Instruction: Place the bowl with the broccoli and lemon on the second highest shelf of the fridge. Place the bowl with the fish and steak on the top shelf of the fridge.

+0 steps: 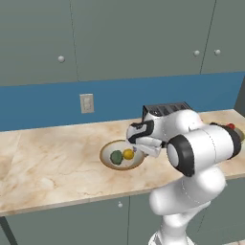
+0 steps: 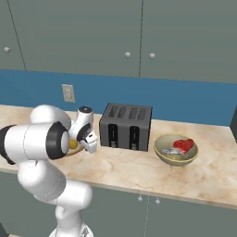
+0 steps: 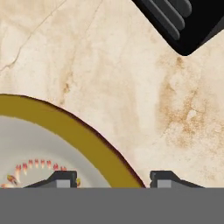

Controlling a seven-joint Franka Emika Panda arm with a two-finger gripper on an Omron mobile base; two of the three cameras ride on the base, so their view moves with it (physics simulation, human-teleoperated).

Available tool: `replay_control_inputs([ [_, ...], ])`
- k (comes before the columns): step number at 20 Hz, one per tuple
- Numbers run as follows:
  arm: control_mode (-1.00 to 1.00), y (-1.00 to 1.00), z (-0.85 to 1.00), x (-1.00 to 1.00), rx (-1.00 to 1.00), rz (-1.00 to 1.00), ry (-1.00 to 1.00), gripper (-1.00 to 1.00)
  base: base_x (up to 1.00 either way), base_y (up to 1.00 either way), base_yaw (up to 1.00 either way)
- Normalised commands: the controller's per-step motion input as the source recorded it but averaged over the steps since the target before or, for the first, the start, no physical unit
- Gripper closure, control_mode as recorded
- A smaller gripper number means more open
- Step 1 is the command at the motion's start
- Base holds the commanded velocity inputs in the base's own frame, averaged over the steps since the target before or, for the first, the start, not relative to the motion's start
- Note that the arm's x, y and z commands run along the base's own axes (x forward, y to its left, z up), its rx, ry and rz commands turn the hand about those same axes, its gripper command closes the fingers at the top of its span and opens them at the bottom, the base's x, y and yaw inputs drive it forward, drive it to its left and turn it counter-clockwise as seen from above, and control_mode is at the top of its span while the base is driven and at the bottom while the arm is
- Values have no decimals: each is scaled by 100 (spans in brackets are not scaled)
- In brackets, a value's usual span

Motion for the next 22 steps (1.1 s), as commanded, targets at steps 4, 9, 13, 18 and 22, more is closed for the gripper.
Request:
replay_control_inputs([
  [4, -100, 0, 0, -11, 0, 0, 0, 100, 0, 0, 0],
  [9, -100, 0, 16, -57, 0, 0, -15, 100, 0, 0, 0],
  [13, -100, 0, 49, -65, 0, -8, -28, 100, 0, 0, 0],
  [18, -100, -2, 85, -83, 8, -9, -21, 100, 0, 0, 0],
  [22, -100, -14, 100, -84, 15, -2, -5, 100, 0, 0, 0],
])
